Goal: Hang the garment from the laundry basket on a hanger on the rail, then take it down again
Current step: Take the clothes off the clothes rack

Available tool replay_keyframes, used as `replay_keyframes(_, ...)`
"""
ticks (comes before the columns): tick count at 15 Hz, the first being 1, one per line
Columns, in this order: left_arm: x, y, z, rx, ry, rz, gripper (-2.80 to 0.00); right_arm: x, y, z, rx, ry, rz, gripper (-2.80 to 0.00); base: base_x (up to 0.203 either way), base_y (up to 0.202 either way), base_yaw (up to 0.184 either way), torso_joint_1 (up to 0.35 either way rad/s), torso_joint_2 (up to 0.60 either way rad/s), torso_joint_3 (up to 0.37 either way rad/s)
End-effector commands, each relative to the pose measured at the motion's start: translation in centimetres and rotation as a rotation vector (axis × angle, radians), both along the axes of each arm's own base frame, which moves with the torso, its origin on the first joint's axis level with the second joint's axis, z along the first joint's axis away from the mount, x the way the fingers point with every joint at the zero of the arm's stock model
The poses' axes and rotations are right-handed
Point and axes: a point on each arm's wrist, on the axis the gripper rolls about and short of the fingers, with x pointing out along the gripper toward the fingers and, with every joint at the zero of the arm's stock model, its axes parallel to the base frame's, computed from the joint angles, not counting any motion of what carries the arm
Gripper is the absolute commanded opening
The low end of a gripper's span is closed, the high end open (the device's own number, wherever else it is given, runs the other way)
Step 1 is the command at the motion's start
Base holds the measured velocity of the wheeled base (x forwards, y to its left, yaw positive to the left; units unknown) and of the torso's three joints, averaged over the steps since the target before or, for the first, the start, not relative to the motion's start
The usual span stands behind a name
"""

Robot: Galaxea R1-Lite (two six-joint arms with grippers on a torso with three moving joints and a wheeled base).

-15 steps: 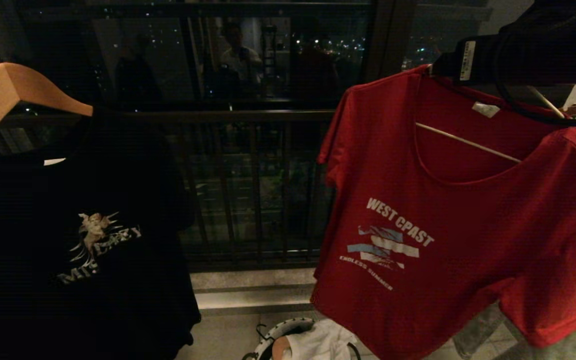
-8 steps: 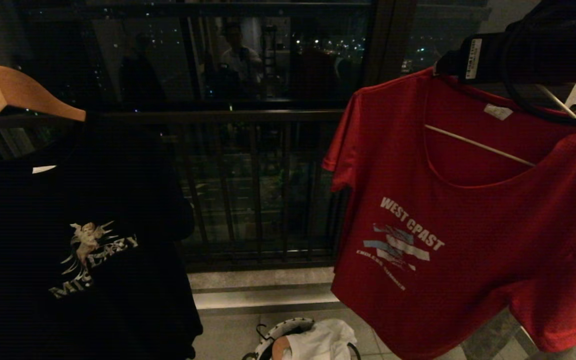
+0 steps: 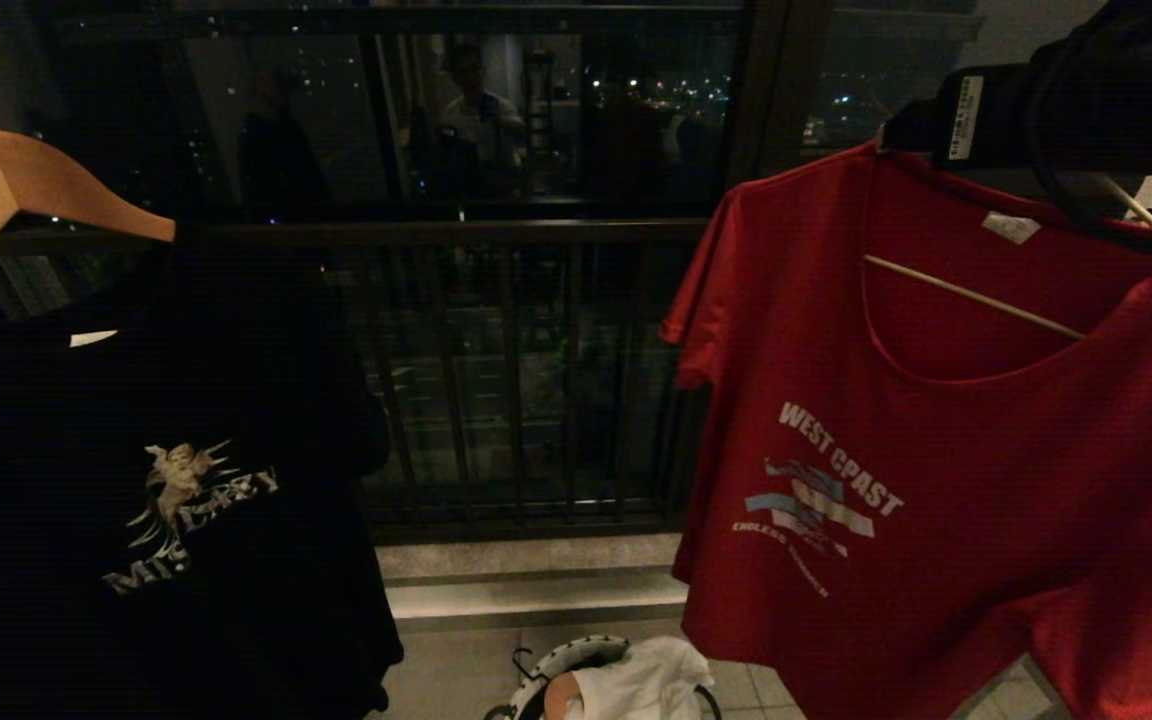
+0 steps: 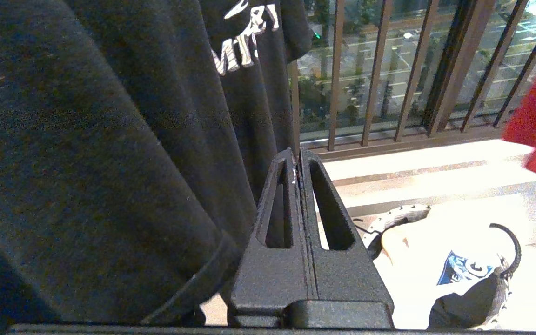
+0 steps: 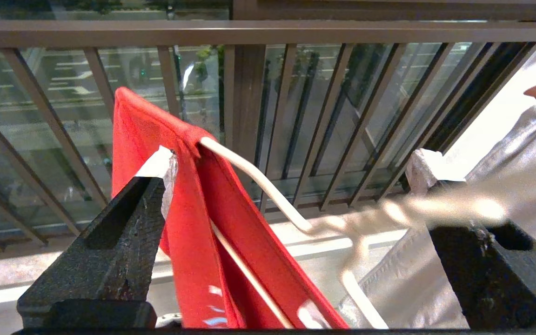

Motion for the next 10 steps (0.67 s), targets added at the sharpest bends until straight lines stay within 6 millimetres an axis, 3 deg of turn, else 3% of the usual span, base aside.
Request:
replay_keyframes(1, 0.03, 0.00, -0.06, 0.000, 0.004, 0.000, -2.80, -0.33, -0.13, 0.15, 0.003, -0.003, -0.002, 0.00, 0.000, 0.000, 0.000, 0.000, 0.00, 0.000)
replay_keyframes(2, 0.02, 0.00, -0.04, 0.000, 0.003, 0.000, -2.80, -0.45, -0.19, 0.24, 0.004, -0.006, -0.001, 0.00, 0.000, 0.000, 0.000, 0.000, 0.00, 0.000)
replay_keyframes(3, 0.02, 0.00, -0.04, 0.000, 0.003, 0.000, -2.80, -0.46, -0.19, 0.25, 0.004, -0.006, 0.000, -2.80, 0.000, 0.000, 0.000, 0.000, 0.00, 0.000)
replay_keyframes(10, 0.02, 0.00, -0.04, 0.000, 0.003, 0.000, -2.80, -0.47, -0.14, 0.25, 0.006, -0.006, 0.004, -2.80, 0.000, 0.000, 0.000, 0.000, 0.00, 0.000)
